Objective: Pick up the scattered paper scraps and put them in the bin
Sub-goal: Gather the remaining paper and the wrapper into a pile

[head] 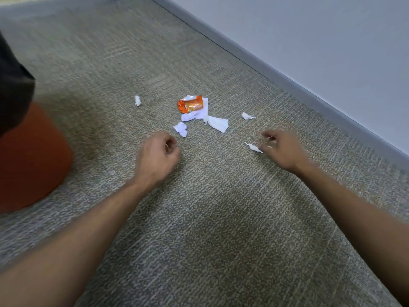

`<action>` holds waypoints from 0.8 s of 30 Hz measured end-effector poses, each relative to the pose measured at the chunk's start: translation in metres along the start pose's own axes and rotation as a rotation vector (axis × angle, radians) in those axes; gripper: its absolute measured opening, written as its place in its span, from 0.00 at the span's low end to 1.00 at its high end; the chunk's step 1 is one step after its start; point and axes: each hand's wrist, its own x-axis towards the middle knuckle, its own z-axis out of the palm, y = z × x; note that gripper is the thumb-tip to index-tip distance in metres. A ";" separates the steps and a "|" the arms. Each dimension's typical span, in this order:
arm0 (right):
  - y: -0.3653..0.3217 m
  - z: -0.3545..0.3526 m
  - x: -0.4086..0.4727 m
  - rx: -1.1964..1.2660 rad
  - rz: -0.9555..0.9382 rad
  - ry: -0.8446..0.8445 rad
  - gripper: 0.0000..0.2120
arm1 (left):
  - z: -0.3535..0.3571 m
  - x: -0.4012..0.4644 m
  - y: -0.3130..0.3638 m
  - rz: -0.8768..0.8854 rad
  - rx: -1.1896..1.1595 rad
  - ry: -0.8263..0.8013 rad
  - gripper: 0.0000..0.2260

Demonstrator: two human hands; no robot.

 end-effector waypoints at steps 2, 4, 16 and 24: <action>0.011 0.014 0.001 -0.072 0.015 -0.017 0.27 | 0.015 0.008 -0.003 -0.048 0.052 -0.031 0.12; 0.021 0.025 0.001 -0.085 0.023 -0.037 0.27 | 0.027 0.015 -0.004 -0.095 0.106 -0.050 0.21; -0.013 0.043 0.040 0.301 -0.108 -0.006 0.12 | 0.053 0.064 0.003 -0.226 0.301 -0.054 0.37; -0.051 0.060 0.093 0.340 -0.141 -0.172 0.11 | 0.056 0.077 -0.003 -0.153 0.219 -0.054 0.19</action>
